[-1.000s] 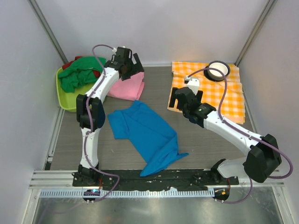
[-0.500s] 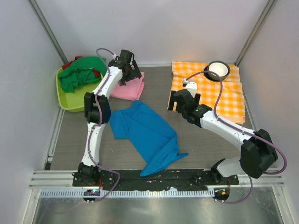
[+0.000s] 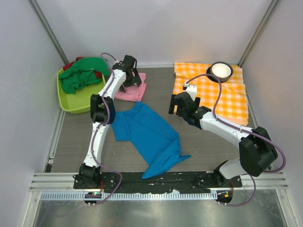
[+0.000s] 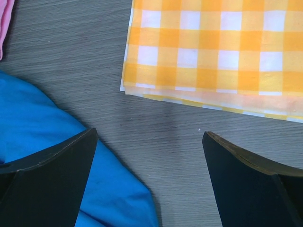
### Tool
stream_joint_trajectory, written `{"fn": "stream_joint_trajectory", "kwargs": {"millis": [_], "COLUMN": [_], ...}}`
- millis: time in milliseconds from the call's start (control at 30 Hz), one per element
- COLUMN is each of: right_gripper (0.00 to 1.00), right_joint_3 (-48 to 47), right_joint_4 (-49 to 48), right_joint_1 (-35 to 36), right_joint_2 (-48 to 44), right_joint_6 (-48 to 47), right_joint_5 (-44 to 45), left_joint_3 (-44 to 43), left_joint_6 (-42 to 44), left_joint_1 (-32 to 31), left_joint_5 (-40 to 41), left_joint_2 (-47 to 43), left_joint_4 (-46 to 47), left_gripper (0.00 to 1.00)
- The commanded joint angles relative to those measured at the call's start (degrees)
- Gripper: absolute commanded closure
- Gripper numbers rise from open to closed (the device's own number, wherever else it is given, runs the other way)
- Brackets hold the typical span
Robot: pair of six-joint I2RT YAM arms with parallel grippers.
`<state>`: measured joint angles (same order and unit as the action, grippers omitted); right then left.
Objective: Fold and stack the t-shirts
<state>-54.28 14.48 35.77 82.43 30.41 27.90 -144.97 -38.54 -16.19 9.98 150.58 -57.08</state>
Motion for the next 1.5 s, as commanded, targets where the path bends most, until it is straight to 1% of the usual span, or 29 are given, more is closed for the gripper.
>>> {"fn": "stream_joint_trajectory", "kwargs": {"millis": [0, 200, 333, 400, 467, 567, 633, 667, 700, 800, 867, 933, 967, 1000, 1033, 1067, 1100, 1133, 1167, 1200, 1267, 1300, 1333, 1367, 1400, 1467], "right_gripper": [0.00, 0.00, 0.00, 0.00, 0.00, 0.00, 0.00, 0.00, 0.00, 0.00, 0.00, 0.00, 0.00, 0.00, 0.00, 0.00, 0.00, 0.00, 0.00, 0.01, 0.00, 0.00, 0.00, 0.00, 0.00, 0.00], "right_joint_3": [0.14, 0.84, 0.93, 0.84, 0.93, 0.15, -0.12, -0.30, -0.30, -0.04, 0.40, 1.10, 1.46, 1.89, 2.51, 2.78, 2.69, 2.17, 1.81, 1.64, 2.07, 2.51, 3.21, 3.65, 4.27, 5.50], "right_joint_4": [-2.53, -3.84, -4.20, -4.63, -5.07, -5.52, -5.69, -5.87, -6.13, -6.48, -6.31, -5.70, -5.52, -5.52, -5.34, -5.08, -3.60, -2.45, -1.40, 0.18, 1.51, 2.12, 2.57, 2.92, 3.44, 4.41], "right_joint_1": [-0.35, -0.35, -0.26, -0.26, -0.26, -0.26, -0.17, -0.17, -0.26, 0.09, 0.62, 1.41, 1.67, 2.02, 2.63, 2.90, 3.16, 3.51, 3.69, 4.04, 5.27, 5.71, 6.06, 6.94, 7.38, 9.39], "right_joint_2": [0.62, 0.45, 0.97, 1.41, 1.94, 3.87, 5.27, 5.63, 5.89, 5.99, 4.68, 3.18, 2.30, 0.29, -0.51, -1.30, -2.01, -2.10, -2.19, -2.19, -2.89, -3.50, -4.90, -5.96, -7.10, -10.62], "right_joint_6": [1.66, 2.37, 2.54, 2.63, 2.46, 2.19, 2.37, 2.46, 2.63, 2.90, 2.90, 2.81, 2.90, 2.81, 2.55, 2.37, 2.28, 1.85, 1.49, 1.14, 1.22, 1.49, 1.75, 2.28, 2.46, 2.46], "right_joint_5": [-0.92, -3.46, -4.78, -5.66, -5.67, -5.58, -5.75, -5.75, -5.75, -5.31, -2.70, -1.28, -0.49, 0.65, 1.01, 1.28, 2.15, 2.16, 1.98, 1.98, 2.77, 3.03, 3.12, 3.21, 3.56, 4.53], "left_joint_3": [-1.11, -1.46, -4.70, -6.90, -8.40, -8.14, -8.14, -8.05, -8.05, -5.78, -3.76, 0.37, 1.95, 6.23, 8.45, 11.17, 17.90, 22.75, 26.80, 33.63, 42.79, 49.62, 52.65, 55.38, 61.50, 68.03], "left_joint_6": [-0.21, -4.52, -5.84, -7.06, -7.42, -7.42, -6.90, -6.63, -6.11, -4.35, -3.82, -3.29, -3.29, -3.20, -3.20, -3.55, -4.34, -6.35, -7.76, -9.69, -11.81, -13.21, -13.74, -13.58, -13.57, -13.31], "left_joint_1": [2.03, 6.42, 10.03, 12.13, 13.37, 15.56, 15.92, 17.57, 17.68, 17.68, 17.50, 16.89, 16.80, 16.71, 14.89, 14.52, 13.56, 13.37, 13.37, 12.42, 10.48, 8.91, 7.85, 5.75, 4.68, 2.75], "left_joint_5": [-0.21, -4.79, -6.72, -7.86, -8.83, -9.53, -9.80, -9.80, -11.98, -13.66, -13.67, -13.93, -14.28, -14.98, -14.64, -14.37, -14.29, -14.89, -17.25, -16.92, -17.44, -17.54, -16.84, -12.92, -10.96, -6.31], "left_joint_2": [2.96, 5.42, 7.26, 8.84, 9.38, 9.73, 9.90, 9.90, 9.73, 7.10, 2.98, -0.62, -4.91, -7.12, -10.02, -15.35, -18.80, -21.62, -24.17, -29.77, -35.42, -39.62, -42.01, -44.30, -49.46, -54.76], "left_joint_4": [-2.42, 2.32, 5.74, 5.84, 6.98, 8.39, 8.82, 9.00, 9.09, 9.97, 10.32, 11.28, 11.46, 12.16, 13.39, 14.18, 15.58, 19.86, 21.38, 22.53, 27.70, 29.81, 30.36, 30.27, 31.23, 32.29], "left_gripper": [0.00, 0.00, 0.00, 0.00, 0.00, 0.00, 0.00, 0.00, 0.00, 0.00, 0.00, 0.00, 0.00, 0.00, 0.00, 0.00, 0.00, 0.00, 0.00, 0.00, 0.00, 0.00, 0.00, 0.00, 0.00, 0.00]}}
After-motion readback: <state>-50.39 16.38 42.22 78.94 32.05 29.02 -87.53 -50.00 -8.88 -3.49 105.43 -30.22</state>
